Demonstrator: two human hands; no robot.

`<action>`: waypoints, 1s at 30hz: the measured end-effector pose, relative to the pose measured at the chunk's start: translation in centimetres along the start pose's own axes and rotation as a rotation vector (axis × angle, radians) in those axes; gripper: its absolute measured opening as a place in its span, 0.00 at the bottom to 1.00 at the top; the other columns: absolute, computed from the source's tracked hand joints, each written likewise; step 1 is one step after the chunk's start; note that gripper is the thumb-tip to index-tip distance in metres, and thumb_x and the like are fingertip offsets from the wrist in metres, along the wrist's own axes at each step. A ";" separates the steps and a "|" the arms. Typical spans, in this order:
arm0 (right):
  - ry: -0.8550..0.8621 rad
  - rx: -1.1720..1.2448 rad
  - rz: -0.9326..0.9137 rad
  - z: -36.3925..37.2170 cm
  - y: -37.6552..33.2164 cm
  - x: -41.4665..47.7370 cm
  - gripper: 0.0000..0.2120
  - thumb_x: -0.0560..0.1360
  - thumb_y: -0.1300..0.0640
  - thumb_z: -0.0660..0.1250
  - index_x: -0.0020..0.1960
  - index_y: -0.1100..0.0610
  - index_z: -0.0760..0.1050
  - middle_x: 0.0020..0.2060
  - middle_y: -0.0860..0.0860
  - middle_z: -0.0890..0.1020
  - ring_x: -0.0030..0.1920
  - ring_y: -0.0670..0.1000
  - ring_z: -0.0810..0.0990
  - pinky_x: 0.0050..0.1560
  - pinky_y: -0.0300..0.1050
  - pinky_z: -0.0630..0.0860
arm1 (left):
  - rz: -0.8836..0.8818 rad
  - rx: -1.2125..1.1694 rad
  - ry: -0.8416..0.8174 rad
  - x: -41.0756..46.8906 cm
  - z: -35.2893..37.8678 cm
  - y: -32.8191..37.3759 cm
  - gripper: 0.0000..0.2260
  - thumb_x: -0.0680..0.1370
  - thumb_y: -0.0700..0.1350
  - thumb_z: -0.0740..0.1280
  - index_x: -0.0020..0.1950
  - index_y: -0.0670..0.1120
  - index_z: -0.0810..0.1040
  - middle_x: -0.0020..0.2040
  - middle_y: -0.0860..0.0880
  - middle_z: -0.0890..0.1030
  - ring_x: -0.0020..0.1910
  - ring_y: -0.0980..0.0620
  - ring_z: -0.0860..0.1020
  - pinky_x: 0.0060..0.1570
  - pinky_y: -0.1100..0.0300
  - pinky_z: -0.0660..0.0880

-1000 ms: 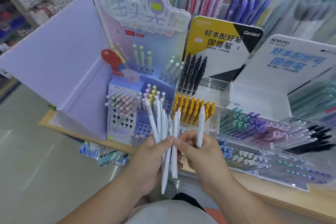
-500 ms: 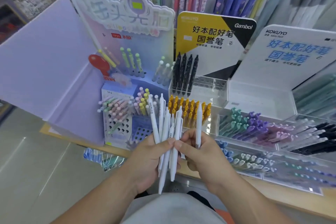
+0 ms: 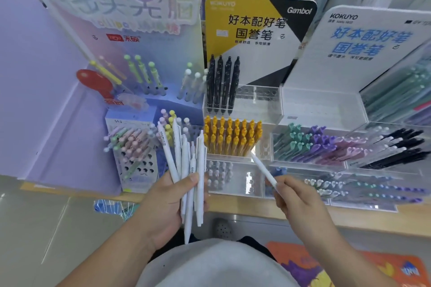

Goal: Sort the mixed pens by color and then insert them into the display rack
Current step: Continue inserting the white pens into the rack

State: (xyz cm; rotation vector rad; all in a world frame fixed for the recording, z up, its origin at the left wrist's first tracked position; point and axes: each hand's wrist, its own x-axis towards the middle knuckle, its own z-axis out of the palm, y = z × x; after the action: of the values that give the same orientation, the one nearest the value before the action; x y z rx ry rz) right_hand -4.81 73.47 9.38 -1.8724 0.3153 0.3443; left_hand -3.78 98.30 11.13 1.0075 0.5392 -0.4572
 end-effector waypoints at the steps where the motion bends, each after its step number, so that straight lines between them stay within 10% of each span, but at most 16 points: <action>1: 0.003 -0.066 -0.027 0.0 0.5 -0.1 0.15 0.81 0.60 0.61 0.41 0.46 0.79 0.28 0.50 0.71 0.30 0.48 0.67 0.34 0.45 0.65 | -0.001 -0.003 0.000 0.1 -0.2 -0.1 0.14 0.73 0.41 0.68 0.56 0.37 0.78 0.38 0.42 0.79 0.33 0.47 0.78 0.34 0.54 0.79; 30: -0.092 -0.649 -0.317 5.3 1.4 5.1 0.05 0.74 0.59 0.72 0.50 0.55 0.83 0.38 0.46 0.81 0.36 0.46 0.78 0.36 0.31 0.68 | 0.019 -0.025 0.092 -0.4 -2.6 -2.3 0.10 0.73 0.41 0.69 0.53 0.41 0.82 0.42 0.39 0.79 0.36 0.45 0.79 0.38 0.50 0.79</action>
State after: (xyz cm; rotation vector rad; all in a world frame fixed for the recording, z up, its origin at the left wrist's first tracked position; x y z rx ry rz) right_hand -1.10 77.81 4.56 -2.4858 -0.1858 0.3358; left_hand -6.01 99.54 8.75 1.0123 0.6157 -0.3872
